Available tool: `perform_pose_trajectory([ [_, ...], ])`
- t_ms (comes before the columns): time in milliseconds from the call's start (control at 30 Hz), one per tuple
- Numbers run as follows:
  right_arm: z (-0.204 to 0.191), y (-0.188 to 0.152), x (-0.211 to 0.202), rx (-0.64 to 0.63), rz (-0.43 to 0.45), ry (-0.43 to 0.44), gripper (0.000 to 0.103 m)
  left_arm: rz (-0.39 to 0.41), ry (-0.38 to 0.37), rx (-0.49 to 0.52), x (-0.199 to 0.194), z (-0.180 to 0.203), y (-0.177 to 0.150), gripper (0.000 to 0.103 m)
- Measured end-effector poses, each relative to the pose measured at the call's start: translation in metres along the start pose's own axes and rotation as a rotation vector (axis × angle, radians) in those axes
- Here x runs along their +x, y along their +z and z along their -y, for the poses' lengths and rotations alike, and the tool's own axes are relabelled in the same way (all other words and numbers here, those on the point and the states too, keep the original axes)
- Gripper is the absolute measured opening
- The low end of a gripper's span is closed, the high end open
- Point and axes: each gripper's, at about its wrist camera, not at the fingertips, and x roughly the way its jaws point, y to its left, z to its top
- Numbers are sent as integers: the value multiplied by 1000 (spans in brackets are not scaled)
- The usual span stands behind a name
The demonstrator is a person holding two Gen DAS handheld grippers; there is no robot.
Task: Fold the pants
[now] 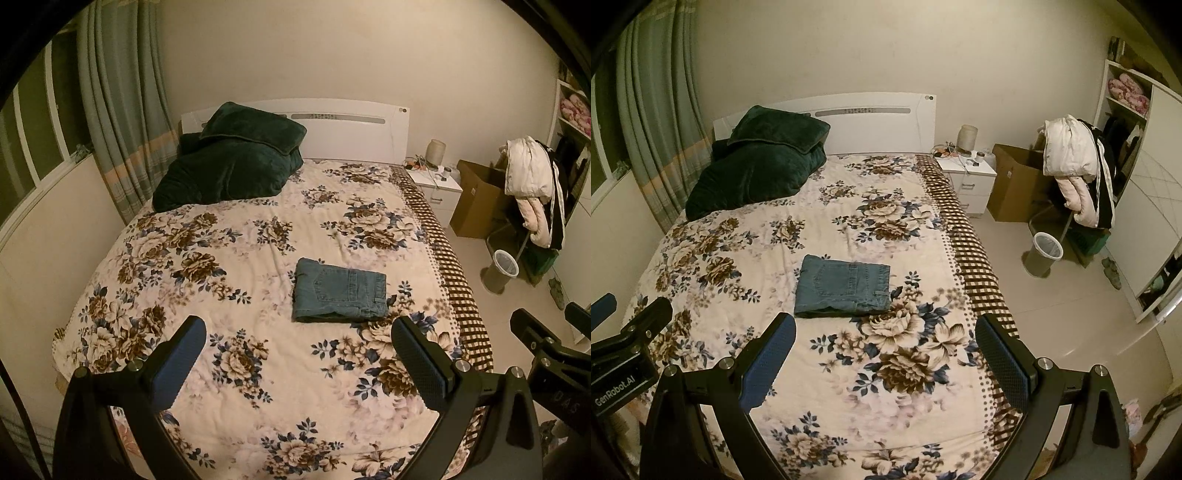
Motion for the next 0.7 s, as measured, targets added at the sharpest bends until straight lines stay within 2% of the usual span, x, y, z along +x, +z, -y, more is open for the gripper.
perform_pose_trajectory([
  [700,-13,3,2,8,-1,13,100,6,12,-5,-4,4,-2,103],
])
